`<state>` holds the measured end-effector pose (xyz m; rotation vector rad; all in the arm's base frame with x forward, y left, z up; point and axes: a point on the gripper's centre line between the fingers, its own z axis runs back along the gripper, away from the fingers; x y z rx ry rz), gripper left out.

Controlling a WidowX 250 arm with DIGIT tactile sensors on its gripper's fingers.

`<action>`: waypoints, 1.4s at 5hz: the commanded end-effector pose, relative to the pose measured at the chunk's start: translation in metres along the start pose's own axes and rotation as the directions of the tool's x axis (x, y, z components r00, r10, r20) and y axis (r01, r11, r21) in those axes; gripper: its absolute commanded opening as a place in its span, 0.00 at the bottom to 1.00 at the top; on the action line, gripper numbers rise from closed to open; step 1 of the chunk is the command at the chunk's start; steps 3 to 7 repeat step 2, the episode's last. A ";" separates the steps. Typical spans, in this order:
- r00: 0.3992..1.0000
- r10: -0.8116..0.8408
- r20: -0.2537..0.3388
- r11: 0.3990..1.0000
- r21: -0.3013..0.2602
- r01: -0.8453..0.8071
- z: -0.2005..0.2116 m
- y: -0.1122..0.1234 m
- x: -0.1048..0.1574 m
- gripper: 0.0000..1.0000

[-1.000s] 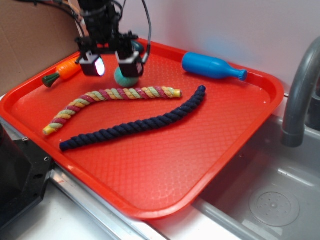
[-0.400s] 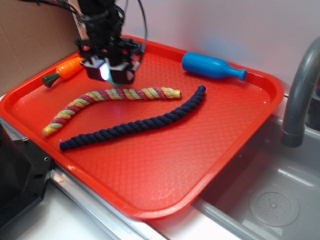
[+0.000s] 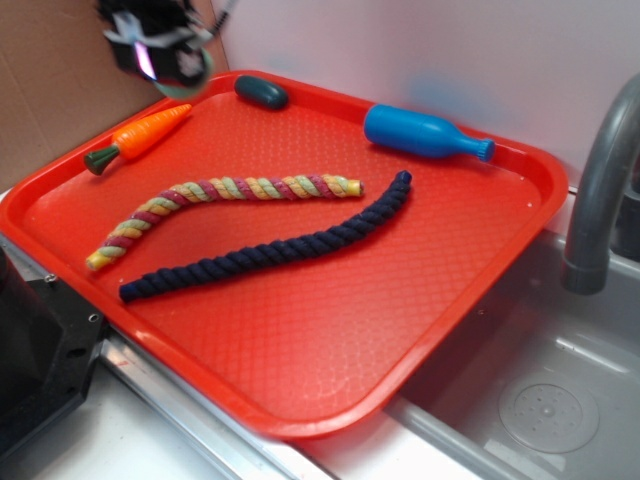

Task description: Grab the green ball.

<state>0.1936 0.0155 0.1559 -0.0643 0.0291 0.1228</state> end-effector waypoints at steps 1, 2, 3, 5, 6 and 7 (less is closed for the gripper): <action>0.994 -0.064 0.085 0.995 0.077 0.058 0.082 -0.027 -0.046 0.00; 0.991 -0.037 0.127 0.996 0.090 0.026 0.092 -0.022 -0.053 0.00; 0.991 -0.037 0.127 0.996 0.090 0.026 0.092 -0.022 -0.053 0.00; 0.991 -0.037 0.127 0.996 0.090 0.026 0.092 -0.022 -0.053 0.00; 0.991 -0.037 0.127 0.996 0.090 0.026 0.092 -0.022 -0.053 0.00; 0.991 -0.037 0.127 0.996 0.090 0.026 0.092 -0.022 -0.053 0.00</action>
